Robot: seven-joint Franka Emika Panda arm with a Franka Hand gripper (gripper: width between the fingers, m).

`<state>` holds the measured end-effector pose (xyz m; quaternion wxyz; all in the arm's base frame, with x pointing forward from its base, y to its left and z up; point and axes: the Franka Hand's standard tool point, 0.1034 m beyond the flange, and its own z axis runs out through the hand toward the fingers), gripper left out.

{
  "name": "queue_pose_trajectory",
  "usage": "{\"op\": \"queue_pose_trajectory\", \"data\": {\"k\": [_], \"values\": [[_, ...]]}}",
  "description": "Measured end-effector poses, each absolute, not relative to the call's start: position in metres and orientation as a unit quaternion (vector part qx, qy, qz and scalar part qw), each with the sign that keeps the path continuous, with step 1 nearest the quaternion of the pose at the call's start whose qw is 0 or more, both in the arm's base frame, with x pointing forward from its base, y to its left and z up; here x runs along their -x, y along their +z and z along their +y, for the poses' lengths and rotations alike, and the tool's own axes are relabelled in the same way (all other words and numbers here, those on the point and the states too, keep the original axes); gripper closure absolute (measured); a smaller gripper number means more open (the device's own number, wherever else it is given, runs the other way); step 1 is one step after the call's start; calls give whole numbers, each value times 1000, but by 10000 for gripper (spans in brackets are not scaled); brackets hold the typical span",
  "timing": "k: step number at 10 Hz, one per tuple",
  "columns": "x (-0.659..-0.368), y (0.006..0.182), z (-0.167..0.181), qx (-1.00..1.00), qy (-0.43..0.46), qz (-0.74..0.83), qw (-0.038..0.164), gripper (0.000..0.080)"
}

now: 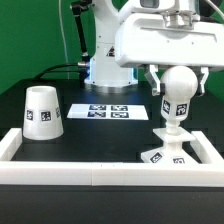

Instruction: Assemble lamp

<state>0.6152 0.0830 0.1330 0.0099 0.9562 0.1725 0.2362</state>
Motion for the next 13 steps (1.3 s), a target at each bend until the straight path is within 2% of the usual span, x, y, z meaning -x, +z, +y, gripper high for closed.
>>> {"op": "queue_pose_trajectory", "data": {"k": [5, 7, 13], "values": [[-611, 128, 87, -957, 232, 176, 9, 223], [-608, 120, 83, -955, 238, 179, 12, 223], [-595, 113, 86, -936, 307, 171, 21, 223]]}}
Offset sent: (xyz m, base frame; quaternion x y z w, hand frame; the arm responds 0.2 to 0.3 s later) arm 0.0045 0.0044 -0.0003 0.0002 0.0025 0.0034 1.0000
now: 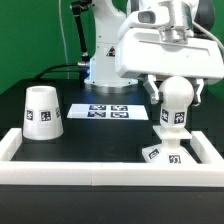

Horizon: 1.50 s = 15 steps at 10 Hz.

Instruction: Assemble lamp

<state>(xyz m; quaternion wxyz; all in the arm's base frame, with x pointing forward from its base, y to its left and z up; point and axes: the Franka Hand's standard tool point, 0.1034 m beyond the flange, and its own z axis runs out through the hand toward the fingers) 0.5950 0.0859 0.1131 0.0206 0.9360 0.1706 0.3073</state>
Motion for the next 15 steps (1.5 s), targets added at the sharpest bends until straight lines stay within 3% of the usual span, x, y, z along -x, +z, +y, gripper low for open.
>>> {"op": "queue_pose_trajectory", "data": {"k": [6, 7, 12, 15], "values": [[-596, 113, 87, -936, 305, 172, 20, 223], [-596, 114, 84, -938, 301, 172, 21, 110], [-593, 140, 75, -944, 286, 165, 18, 101], [-595, 143, 70, -949, 271, 162, 17, 101]]}}
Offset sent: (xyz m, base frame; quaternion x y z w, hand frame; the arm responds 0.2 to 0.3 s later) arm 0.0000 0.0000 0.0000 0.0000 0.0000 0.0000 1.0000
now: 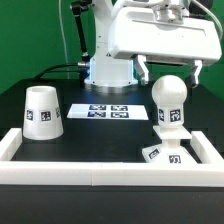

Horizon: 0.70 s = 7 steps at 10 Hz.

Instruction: Assemble lamp

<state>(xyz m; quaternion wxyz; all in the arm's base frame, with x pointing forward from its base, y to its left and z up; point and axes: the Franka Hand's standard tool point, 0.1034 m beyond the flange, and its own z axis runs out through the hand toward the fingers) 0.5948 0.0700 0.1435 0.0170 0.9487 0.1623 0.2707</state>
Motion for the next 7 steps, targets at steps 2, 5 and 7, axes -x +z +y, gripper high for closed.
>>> {"op": "queue_pose_trajectory", "data": {"k": [2, 5, 7], "values": [[-594, 138, 62, -951, 266, 157, 19, 101], [-589, 130, 73, -975, 150, 161, -3, 101], [-583, 126, 78, -983, 86, 160, -13, 101]]}}
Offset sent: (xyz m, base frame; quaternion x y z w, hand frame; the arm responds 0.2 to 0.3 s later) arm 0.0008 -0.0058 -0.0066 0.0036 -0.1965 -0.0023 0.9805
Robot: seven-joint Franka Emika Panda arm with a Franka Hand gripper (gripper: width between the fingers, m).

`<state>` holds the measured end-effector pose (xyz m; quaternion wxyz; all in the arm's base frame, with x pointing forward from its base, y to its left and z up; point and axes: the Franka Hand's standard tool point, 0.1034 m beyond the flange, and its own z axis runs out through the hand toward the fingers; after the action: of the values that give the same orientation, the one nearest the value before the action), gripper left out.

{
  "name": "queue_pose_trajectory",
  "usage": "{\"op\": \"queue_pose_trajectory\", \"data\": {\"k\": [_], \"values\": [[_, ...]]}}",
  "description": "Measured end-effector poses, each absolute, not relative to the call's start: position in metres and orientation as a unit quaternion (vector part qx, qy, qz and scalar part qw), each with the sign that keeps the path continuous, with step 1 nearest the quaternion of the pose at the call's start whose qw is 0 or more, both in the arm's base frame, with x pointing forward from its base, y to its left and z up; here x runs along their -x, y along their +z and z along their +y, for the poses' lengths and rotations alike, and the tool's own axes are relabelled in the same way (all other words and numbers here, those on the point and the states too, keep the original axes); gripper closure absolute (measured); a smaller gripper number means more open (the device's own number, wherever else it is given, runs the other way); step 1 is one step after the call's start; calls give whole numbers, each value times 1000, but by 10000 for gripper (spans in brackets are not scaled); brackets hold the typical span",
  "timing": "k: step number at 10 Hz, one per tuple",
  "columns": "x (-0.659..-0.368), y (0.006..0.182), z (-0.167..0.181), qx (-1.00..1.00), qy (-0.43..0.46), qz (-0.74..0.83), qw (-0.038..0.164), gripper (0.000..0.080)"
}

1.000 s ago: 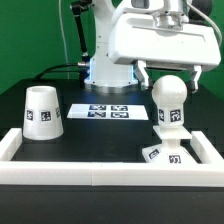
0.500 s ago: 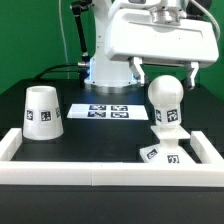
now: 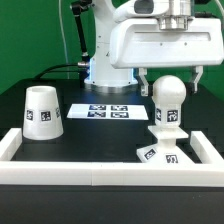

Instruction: Assemble lamp

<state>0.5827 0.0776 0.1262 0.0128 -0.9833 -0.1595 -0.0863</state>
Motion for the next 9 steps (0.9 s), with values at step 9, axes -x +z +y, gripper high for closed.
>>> {"op": "queue_pose_trajectory", "data": {"k": [9], "values": [[-583, 119, 77, 985, -59, -162, 14, 223]]}}
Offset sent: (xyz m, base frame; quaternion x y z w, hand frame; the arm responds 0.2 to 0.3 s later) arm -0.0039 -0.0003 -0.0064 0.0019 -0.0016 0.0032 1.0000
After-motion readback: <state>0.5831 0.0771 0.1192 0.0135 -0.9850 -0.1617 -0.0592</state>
